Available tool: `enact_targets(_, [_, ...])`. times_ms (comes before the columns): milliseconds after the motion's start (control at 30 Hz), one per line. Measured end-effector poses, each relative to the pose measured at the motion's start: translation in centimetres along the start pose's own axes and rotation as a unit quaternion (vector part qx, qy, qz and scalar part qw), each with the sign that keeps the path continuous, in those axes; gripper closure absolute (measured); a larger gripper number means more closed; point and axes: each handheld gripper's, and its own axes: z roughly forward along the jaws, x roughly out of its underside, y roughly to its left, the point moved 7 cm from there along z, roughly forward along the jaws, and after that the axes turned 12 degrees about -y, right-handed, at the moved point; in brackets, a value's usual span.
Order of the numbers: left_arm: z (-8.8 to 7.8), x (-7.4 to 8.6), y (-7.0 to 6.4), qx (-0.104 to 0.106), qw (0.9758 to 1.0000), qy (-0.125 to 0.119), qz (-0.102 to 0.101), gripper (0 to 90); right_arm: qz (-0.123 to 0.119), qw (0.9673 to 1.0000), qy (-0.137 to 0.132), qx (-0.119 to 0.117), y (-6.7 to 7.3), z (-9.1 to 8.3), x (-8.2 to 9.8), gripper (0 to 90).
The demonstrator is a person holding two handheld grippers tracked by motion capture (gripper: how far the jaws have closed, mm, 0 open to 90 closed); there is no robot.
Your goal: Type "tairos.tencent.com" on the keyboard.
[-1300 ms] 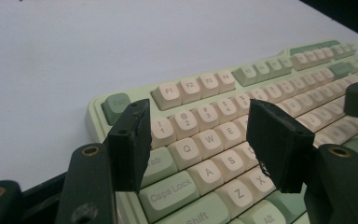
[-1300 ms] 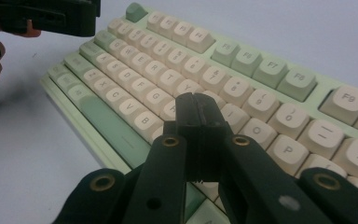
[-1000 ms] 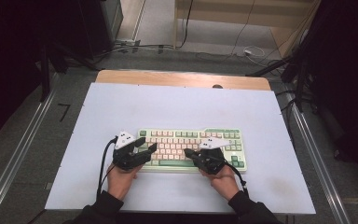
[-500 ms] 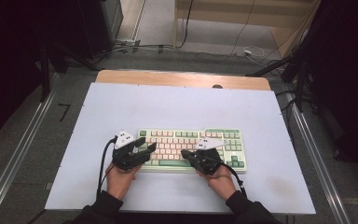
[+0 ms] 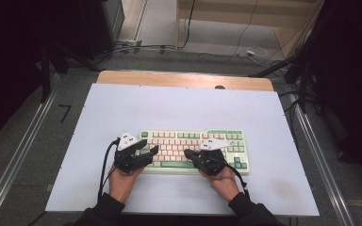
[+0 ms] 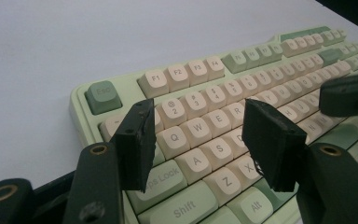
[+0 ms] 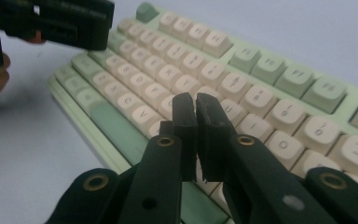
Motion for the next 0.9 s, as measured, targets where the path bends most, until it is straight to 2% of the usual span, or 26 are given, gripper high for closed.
enact_targets(67, [-0.1, -0.1, 0.0, -0.002, 1.0000, -0.002, 0.001, 42.5, 0.009, 0.9999, -0.011, -0.003, -0.4, -0.3, -0.4, 69.2])
enact_targets(133, [-0.1, -0.2, 0.0, -0.004, 1.0000, -0.006, 0.000, 42.3, 0.013, 0.9998, -0.015, -0.003, -0.6, -0.5, -0.5, 61.3])
enact_targets(200, [-0.1, -0.1, 0.0, -0.004, 1.0000, -0.004, 0.001, 42.2, 0.019, 0.9996, -0.021, 0.000, -0.9, -0.7, -0.7, 47.9])
enact_targets(333, [-0.2, -0.1, 0.1, -0.006, 0.9999, -0.006, -0.005, 40.1, 0.024, 0.9988, -0.036, 0.023, -1.5, -0.9, -1.1, 31.4])
enact_targets(400, [-0.2, -0.3, 0.2, -0.007, 0.9999, -0.011, -0.008, 39.0, 0.023, 0.9986, -0.030, 0.037, -1.9, -0.8, -1.0, 25.8])
enact_targets(467, [-0.2, -0.3, 0.2, -0.006, 0.9999, -0.013, -0.009, 38.6, 0.024, 0.9983, -0.023, 0.049, -2.2, -0.8, -0.8, 24.5])
enact_targets(567, [-0.2, -0.1, 0.2, -0.006, 0.9999, -0.007, -0.007, 36.4, 0.025, 0.9974, -0.027, 0.062, -2.5, -1.0, -0.9, 23.4])
enact_targets(767, [0.0, -0.1, 0.0, -0.001, 0.9999, -0.011, -0.007, 36.5, 0.037, 0.9964, -0.026, 0.071, -3.0, -1.2, -0.6, 23.0])
enact_targets(900, [0.1, 0.1, -0.2, 0.002, 1.0000, -0.004, -0.002, 37.2, 0.035, 0.9960, -0.026, 0.078, -3.2, -1.3, -0.6, 23.0])
